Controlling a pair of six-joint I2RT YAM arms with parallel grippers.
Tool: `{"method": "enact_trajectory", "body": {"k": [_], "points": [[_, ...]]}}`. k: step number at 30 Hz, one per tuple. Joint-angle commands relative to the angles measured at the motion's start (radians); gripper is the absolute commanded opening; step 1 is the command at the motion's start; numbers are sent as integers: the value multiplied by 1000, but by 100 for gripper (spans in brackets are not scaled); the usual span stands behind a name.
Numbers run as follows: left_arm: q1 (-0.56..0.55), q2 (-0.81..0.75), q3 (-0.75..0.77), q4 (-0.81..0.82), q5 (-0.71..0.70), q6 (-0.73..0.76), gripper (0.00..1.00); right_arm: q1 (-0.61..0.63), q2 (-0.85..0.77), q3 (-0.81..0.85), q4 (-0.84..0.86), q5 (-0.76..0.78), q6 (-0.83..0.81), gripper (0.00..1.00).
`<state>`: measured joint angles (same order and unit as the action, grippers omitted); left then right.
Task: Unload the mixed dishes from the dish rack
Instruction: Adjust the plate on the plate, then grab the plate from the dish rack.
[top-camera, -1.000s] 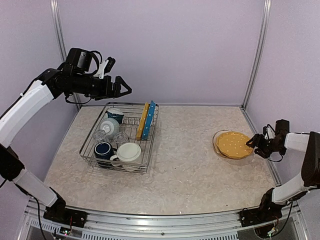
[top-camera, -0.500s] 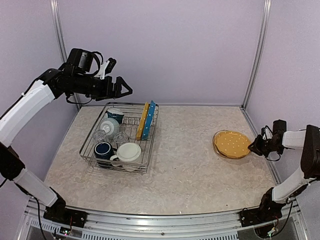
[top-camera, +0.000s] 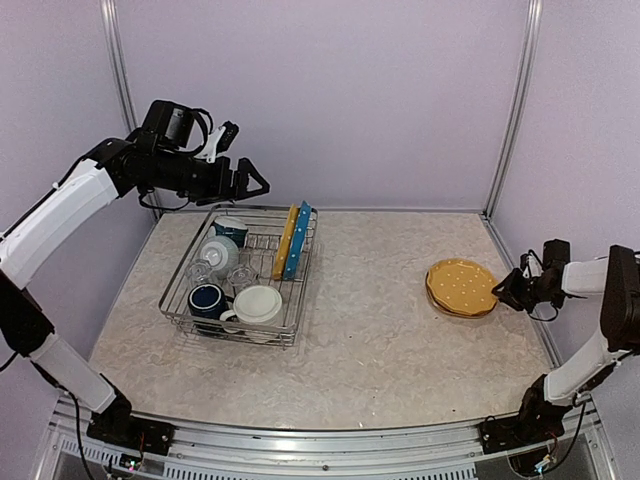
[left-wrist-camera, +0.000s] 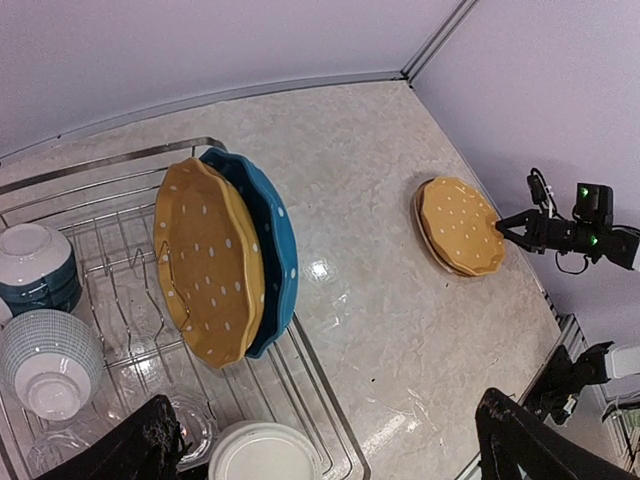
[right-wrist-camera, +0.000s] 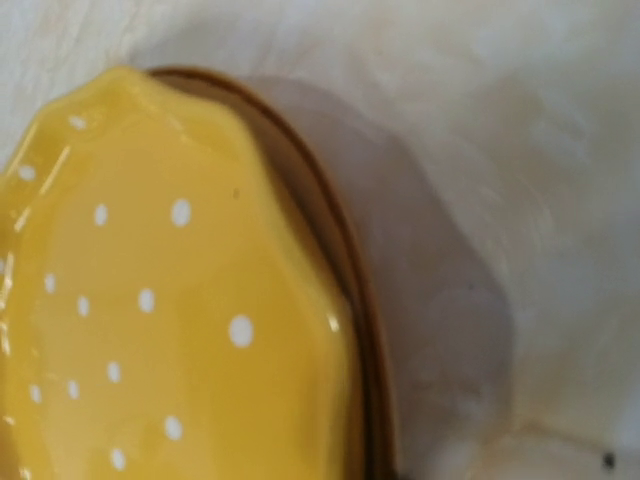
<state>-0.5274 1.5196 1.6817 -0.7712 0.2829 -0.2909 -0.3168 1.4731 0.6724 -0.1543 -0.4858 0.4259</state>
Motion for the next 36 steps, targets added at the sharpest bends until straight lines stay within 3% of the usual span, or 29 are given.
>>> {"method": "enact_trajectory", "body": {"k": [1, 5, 10, 20, 24, 31, 36], "points": [[7, 36, 1, -8, 18, -18, 99, 16, -115, 18, -71, 45, -43, 42], [14, 79, 8, -12, 52, -37, 99, 55, -223, 7, -118, 56, -69, 67], [50, 142, 18, -5, 137, -77, 99, 156, -309, 7, -152, 75, -59, 77], [57, 253, 85, -4, 134, -144, 99, 381, -320, 77, -230, 114, -33, 77], [69, 301, 93, 27, 135, -187, 98, 398, -360, 59, -217, 114, -57, 77], [94, 394, 104, 116, 201, -261, 76, 400, -487, -70, -65, 41, -10, 78], [86, 440, 115, 160, 233, -280, 81, 401, -478, -48, -65, 15, -12, 78]]}}
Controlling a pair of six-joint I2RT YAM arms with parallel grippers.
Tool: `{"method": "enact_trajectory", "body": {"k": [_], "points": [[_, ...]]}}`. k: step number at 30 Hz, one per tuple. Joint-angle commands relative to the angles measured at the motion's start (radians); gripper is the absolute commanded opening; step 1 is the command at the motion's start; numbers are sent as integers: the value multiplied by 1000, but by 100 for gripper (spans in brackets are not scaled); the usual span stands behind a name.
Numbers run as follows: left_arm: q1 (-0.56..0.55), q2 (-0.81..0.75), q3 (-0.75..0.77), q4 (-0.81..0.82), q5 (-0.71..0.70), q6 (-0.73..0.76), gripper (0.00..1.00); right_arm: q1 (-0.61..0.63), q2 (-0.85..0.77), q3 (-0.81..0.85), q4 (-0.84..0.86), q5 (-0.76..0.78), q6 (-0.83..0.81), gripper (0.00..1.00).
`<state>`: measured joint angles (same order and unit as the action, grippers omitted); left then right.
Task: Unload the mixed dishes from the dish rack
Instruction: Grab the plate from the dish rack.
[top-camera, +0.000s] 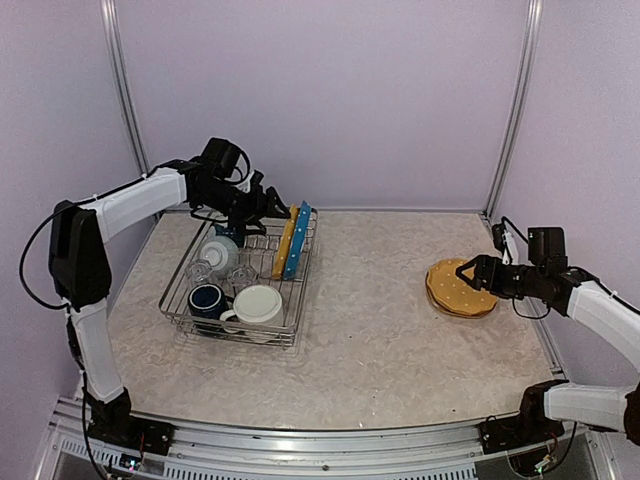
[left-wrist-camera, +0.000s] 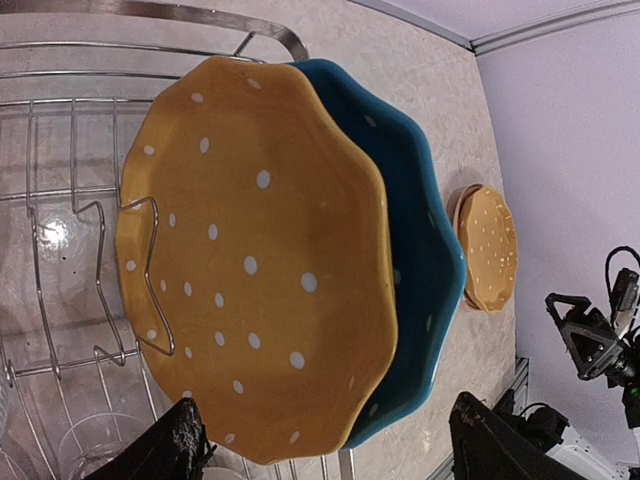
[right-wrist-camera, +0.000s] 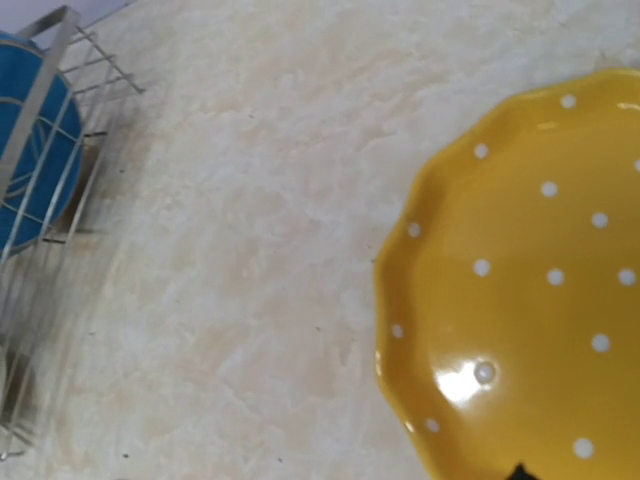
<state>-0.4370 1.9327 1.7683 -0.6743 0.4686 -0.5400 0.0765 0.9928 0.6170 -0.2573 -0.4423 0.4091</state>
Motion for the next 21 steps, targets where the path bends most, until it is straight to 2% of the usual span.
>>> {"method": "enact_trajectory", "body": {"k": [1, 8, 16, 21], "points": [[-6, 32, 30, 68, 48, -35, 79, 7, 4, 13, 32, -25, 0, 78], [-12, 87, 57, 67, 31, -56, 52, 8, 2, 25, 33, -18, -9, 78], [-49, 145, 104, 50, -22, -41, 48, 9, 14, 27, 32, -5, -7, 78], [-85, 168, 149, -21, -192, -9, 48, 9, 4, 19, 22, 8, -13, 77]]}}
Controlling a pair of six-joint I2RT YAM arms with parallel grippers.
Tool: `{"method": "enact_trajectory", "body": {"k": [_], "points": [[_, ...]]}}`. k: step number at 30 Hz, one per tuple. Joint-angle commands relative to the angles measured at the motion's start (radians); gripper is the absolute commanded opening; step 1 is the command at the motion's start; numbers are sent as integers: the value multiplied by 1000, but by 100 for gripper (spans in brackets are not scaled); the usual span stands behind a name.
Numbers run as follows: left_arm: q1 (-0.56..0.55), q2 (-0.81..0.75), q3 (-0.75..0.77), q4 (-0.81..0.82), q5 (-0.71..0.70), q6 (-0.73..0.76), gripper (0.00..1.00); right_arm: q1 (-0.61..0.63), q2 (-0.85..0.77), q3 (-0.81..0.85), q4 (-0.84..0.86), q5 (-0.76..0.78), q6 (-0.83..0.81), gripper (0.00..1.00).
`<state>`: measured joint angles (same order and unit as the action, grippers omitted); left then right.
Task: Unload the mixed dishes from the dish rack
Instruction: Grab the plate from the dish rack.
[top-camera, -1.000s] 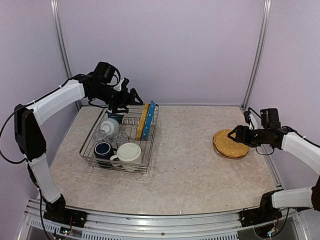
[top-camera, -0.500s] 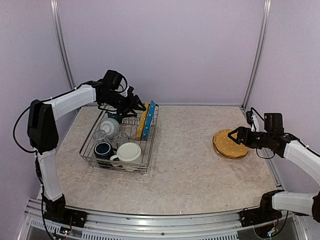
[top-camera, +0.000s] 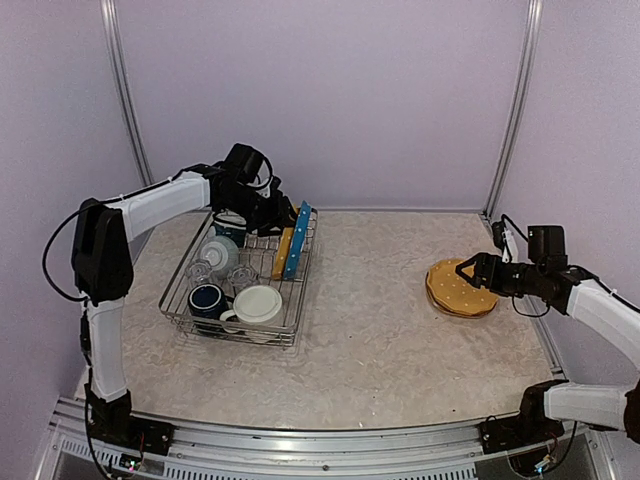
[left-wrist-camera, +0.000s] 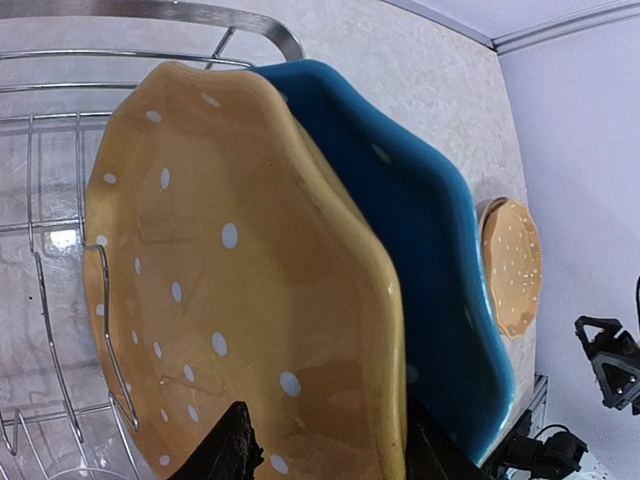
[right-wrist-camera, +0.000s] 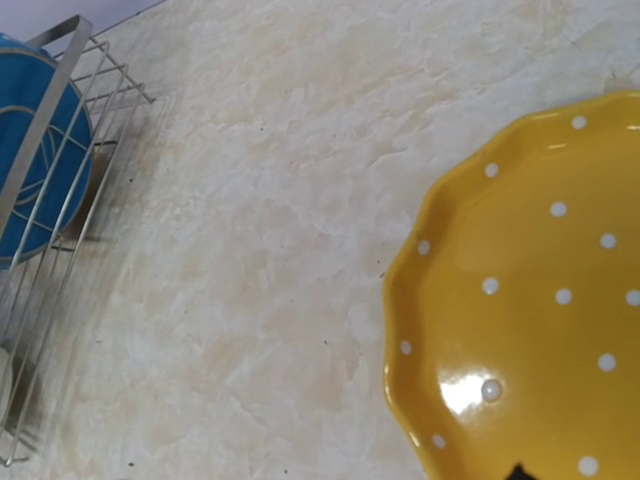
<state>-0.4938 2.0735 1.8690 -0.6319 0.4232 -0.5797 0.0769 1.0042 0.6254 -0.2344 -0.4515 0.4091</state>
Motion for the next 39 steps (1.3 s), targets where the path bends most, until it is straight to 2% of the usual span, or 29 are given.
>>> {"method": "enact_trajectory", "body": {"k": [1, 4, 9, 12, 16, 19, 25, 30, 35, 37, 39], "points": [[-35, 28, 55, -80, -181, 34, 47, 8, -9, 10, -3, 24, -16, 77], [-45, 30, 74, -134, -269, 48, 43, 11, -8, 11, -12, 28, -15, 77], [-45, -6, 40, -179, -387, 73, 41, 14, -10, 6, 3, 24, -7, 77], [-35, -31, 17, -180, -386, 66, 40, 15, 2, 17, -5, 32, -10, 77], [-31, -31, 26, -199, -416, 53, 34, 23, -1, 4, 13, 26, 3, 77], [-31, -28, 28, -182, -389, 43, 33, 24, 9, 3, 16, 31, 2, 77], [-54, 42, 125, -218, -378, 39, 31, 33, 10, -1, 19, 35, 6, 77], [-51, 79, 158, -239, -384, 35, 22, 34, 14, 6, -2, 46, 3, 77], [-51, 80, 142, -226, -379, 34, 19, 37, 20, 4, 1, 48, -5, 77], [-51, 85, 146, -227, -371, 31, 20, 37, 34, 14, -7, 48, -4, 77], [-51, 89, 146, -231, -372, 30, 28, 41, 35, 14, -2, 45, 6, 77]]}}
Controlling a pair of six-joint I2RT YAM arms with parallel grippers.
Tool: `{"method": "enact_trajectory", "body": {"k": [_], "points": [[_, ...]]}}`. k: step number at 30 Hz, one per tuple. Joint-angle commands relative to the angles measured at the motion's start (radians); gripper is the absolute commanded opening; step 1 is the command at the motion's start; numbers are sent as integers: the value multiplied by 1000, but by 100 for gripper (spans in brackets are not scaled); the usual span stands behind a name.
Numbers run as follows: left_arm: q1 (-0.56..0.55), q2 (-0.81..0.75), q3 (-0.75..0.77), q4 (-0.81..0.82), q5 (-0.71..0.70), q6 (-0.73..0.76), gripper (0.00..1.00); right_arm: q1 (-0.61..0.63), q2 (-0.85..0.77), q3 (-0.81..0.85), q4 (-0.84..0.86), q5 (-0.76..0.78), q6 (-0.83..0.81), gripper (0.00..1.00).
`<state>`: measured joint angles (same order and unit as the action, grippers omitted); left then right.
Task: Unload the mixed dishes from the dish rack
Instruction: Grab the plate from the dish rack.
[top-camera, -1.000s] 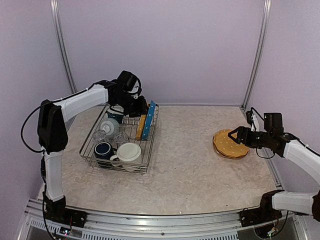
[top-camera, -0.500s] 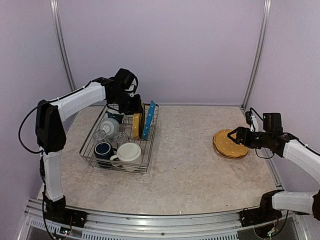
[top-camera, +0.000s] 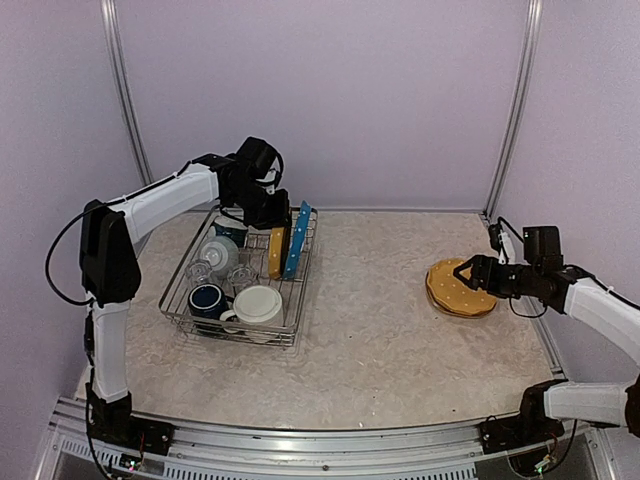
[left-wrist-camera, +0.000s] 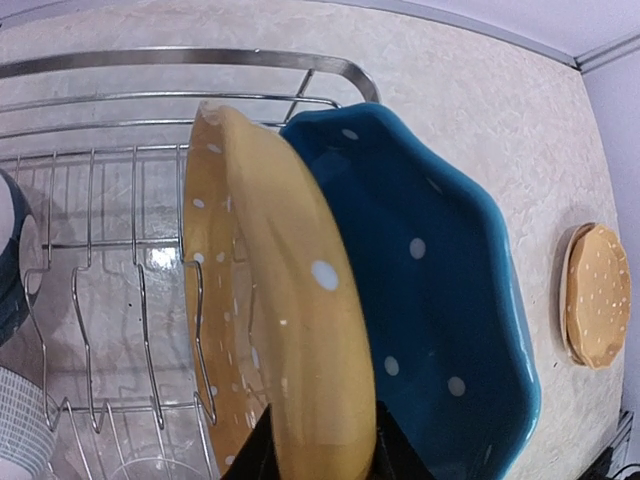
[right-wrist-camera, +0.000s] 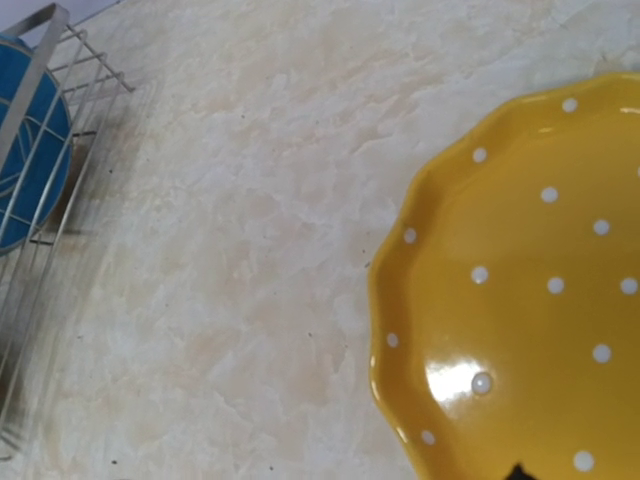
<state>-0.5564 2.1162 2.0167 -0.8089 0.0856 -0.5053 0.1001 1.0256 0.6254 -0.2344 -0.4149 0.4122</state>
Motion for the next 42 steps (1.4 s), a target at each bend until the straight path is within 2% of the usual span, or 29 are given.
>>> {"method": "enact_trajectory", "body": {"k": [1, 6, 12, 20, 32, 42], "points": [[12, 48, -3, -55, -41, -43, 29, 20, 10, 11, 6, 6, 7, 77], [10, 51, -6, -71, -67, -41, 30, 26, 31, 29, 5, 2, 6, 77], [1, 35, -7, -80, -83, -31, 19, 36, 28, 26, 16, 16, 8, 77], [-12, 10, 38, -121, -83, -45, 16, 49, 22, 17, 29, 30, 21, 77], [-40, -23, 150, -215, -155, -55, 0, 55, 33, 30, 17, 35, 25, 77], [-49, -74, 210, -250, -169, -44, 0, 58, 45, 40, 29, 31, 21, 77]]}}
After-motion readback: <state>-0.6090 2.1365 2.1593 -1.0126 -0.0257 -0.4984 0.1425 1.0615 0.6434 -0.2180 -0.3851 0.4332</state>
